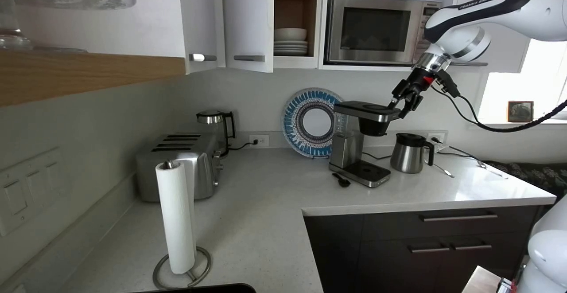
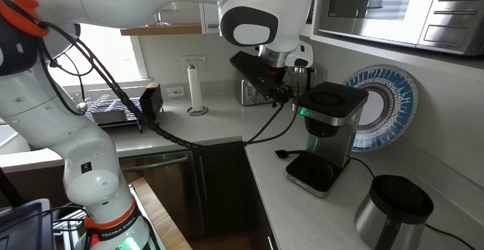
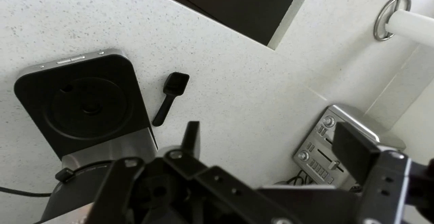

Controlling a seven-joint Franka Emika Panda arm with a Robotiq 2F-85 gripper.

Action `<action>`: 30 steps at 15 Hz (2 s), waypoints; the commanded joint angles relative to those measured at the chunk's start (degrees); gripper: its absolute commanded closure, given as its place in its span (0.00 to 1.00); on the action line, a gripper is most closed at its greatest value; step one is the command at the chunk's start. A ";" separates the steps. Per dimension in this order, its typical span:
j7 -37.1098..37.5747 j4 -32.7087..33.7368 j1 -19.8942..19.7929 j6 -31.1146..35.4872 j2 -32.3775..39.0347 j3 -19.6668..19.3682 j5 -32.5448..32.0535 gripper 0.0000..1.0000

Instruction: Open the coffee making machine lid

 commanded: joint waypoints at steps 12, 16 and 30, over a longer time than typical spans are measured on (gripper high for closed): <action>3.04 1.38 -6.63 5.30 7.91 0.25 17.90 0.00; 3.63 2.31 -7.60 4.72 9.31 0.84 22.58 0.00; 5.03 6.20 -9.81 5.34 11.40 1.72 28.53 0.00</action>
